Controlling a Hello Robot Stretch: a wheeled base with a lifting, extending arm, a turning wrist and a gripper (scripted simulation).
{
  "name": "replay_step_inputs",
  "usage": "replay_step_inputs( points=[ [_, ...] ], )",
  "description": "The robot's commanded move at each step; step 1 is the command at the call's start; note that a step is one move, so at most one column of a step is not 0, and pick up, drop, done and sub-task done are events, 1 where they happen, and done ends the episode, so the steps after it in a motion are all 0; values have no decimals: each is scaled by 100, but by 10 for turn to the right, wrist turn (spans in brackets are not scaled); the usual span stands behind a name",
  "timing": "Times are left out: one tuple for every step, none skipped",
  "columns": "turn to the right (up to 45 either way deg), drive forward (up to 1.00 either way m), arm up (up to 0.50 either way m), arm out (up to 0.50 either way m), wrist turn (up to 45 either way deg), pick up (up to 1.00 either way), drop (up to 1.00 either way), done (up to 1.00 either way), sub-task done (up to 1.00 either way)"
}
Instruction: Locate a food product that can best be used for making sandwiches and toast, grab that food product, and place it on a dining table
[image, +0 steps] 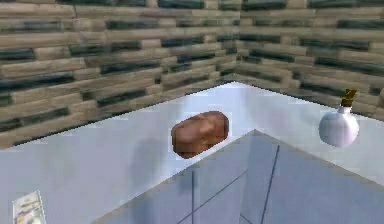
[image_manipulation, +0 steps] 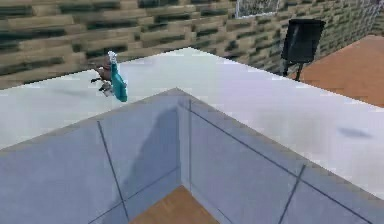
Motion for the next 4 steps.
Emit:
replay_step_inputs(
  points=[
    [-450,0,0,0,0,0,0,0,0],
    [-360,0,0,0,0,0,0,0,0],
    [0,0,50,0,0,0,0,0,0],
    [0,0,38,0,0,0,0,0,0]
  ],
)
